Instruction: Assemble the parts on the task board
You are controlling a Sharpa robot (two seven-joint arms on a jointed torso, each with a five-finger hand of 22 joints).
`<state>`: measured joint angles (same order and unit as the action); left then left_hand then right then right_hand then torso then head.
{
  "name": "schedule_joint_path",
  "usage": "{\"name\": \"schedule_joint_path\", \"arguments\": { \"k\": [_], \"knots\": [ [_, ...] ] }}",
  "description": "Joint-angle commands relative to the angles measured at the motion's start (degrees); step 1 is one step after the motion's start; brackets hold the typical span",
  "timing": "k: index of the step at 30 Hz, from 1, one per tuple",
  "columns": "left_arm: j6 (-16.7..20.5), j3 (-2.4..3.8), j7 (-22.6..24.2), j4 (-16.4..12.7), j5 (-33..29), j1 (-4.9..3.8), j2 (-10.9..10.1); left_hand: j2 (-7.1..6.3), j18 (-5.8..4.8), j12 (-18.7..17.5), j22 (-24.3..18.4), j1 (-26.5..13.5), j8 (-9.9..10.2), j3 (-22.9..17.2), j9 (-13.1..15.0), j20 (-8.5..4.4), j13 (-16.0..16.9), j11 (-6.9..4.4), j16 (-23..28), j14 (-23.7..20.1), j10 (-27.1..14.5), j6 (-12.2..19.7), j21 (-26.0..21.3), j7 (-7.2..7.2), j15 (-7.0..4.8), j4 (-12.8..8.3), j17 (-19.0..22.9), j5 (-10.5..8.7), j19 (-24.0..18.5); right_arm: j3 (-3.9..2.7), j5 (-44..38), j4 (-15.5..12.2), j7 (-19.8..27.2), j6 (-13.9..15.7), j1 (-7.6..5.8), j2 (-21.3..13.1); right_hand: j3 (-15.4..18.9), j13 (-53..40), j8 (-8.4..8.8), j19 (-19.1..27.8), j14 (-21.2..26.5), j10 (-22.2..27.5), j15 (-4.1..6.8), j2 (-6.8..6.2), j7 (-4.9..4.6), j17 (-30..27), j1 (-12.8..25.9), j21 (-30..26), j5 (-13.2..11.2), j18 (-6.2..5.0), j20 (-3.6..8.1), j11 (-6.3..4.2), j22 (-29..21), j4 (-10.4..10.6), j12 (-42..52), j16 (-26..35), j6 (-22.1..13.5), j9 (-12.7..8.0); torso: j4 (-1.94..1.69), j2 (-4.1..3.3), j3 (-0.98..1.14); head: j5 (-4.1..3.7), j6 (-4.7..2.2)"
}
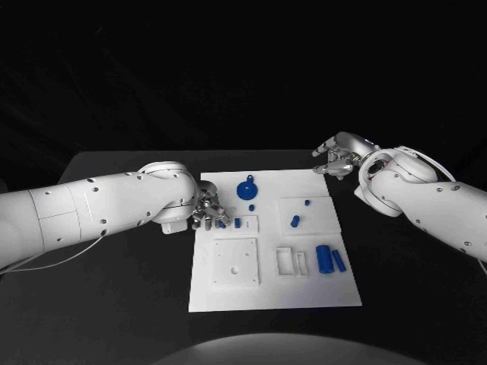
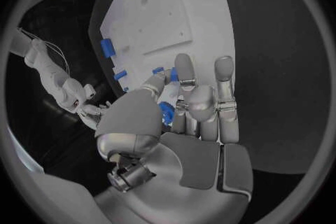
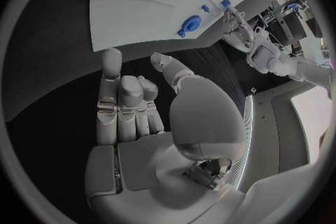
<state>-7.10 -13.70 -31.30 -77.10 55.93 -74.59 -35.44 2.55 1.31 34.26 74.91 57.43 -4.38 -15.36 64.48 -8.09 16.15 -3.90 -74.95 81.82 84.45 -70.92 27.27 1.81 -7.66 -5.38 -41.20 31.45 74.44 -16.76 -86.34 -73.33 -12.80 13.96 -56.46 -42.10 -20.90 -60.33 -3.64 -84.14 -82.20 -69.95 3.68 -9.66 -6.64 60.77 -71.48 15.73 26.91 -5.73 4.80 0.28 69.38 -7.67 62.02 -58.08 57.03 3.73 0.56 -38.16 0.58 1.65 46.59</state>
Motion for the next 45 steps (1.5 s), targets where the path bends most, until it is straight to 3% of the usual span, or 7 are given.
{"name": "schedule_joint_path", "arguments": {
  "k": [1, 26, 39, 45],
  "knots": [
    [-0.26, -0.16, 0.3, -0.29, 0.06, 0.28, 0.18, -0.68, 0.54, 0.34, 0.93, 0.14, 0.31, -0.01, -0.06, 0.08, -0.04, -0.84, -0.01, 0.0, 2.38, -4.94, -0.24, -4.54, -0.1, 0.44, -0.04, -0.2, 0.32, -0.02, -0.53, -0.05, 0.1, -0.69, 0.03, 0.03, -0.24, 0.08, 0.08, -1.86, -0.13, 0.15, 0.27, 0.08, -0.06, -0.04, 0.49, 0.19, 0.2, -0.27, 0.37, -0.26, -0.09, -0.02, -0.4, 0.25, 0.45, -0.03, 0.01, -0.02, 0.01, -0.03, -0.01],
    [-1.08, -0.16, -0.11, -0.25, 0.06, 0.28, 0.13, -2.62, 0.47, 0.36, 0.95, 0.74, 0.32, 1.58, -0.26, 0.06, -0.08, -0.89, 0.02, 0.01, 2.38, -5.05, -0.44, -4.69, -0.13, 3.54, -0.16, -1.31, 0.41, -0.03, -0.53, -0.04, 0.11, -0.76, 0.05, -0.01, -0.2, 0.13, 0.08, -1.86, -0.1, 0.17, 0.26, 0.01, -0.07, -0.12, 0.41, 0.16, 0.19, -0.29, 0.36, -0.25, -0.13, -0.12, -0.45, 0.37, 0.35, -0.03, 0.03, 0.0, 0.02, -0.07, 0.23],
    [-1.52, -0.16, -0.5, 0.18, 0.14, 0.28, 0.15, -2.68, 0.47, 0.3, 0.96, 1.14, 0.33, 1.75, -0.35, 0.07, -0.1, -0.89, 0.09, 0.01, 2.38, -5.03, -0.5, -4.69, -0.14, 3.95, -0.13, -1.79, 0.4, -0.03, -0.53, -0.04, 0.11, -0.79, 0.05, 0.0, -0.2, 0.13, 0.08, -1.86, -0.1, 0.17, 0.26, 0.01, -0.07, -0.12, 0.41, 0.16, 0.19, -0.29, 0.36, -0.25, -0.13, -0.12, -0.45, 0.37, 0.35, -0.03, 0.05, -0.01, 0.04, -0.12, 0.13],
    [-1.28, -0.16, -0.43, 0.26, 0.24, 0.28, 0.1, -1.7, 0.59, 0.28, 0.98, 2.77, 0.32, 0.63, -0.28, 0.21, -0.12, -0.83, 0.08, 0.03, 2.38, -4.91, -0.5, -4.51, -0.05, 2.33, -0.15, -1.51, 0.37, -0.03, -0.53, -0.02, 0.1, -0.82, 0.05, -0.02, -0.2, 0.13, 0.08, -1.86, -0.1, 0.17, 0.26, 0.01, -0.07, -0.12, 0.41, 0.16, 0.19, -0.29, 0.36, -0.25, -0.13, -0.12, -0.45, 0.37, 0.35, -0.03, 0.02, -0.02, 0.0, -0.16, 0.18]
  ]
}}
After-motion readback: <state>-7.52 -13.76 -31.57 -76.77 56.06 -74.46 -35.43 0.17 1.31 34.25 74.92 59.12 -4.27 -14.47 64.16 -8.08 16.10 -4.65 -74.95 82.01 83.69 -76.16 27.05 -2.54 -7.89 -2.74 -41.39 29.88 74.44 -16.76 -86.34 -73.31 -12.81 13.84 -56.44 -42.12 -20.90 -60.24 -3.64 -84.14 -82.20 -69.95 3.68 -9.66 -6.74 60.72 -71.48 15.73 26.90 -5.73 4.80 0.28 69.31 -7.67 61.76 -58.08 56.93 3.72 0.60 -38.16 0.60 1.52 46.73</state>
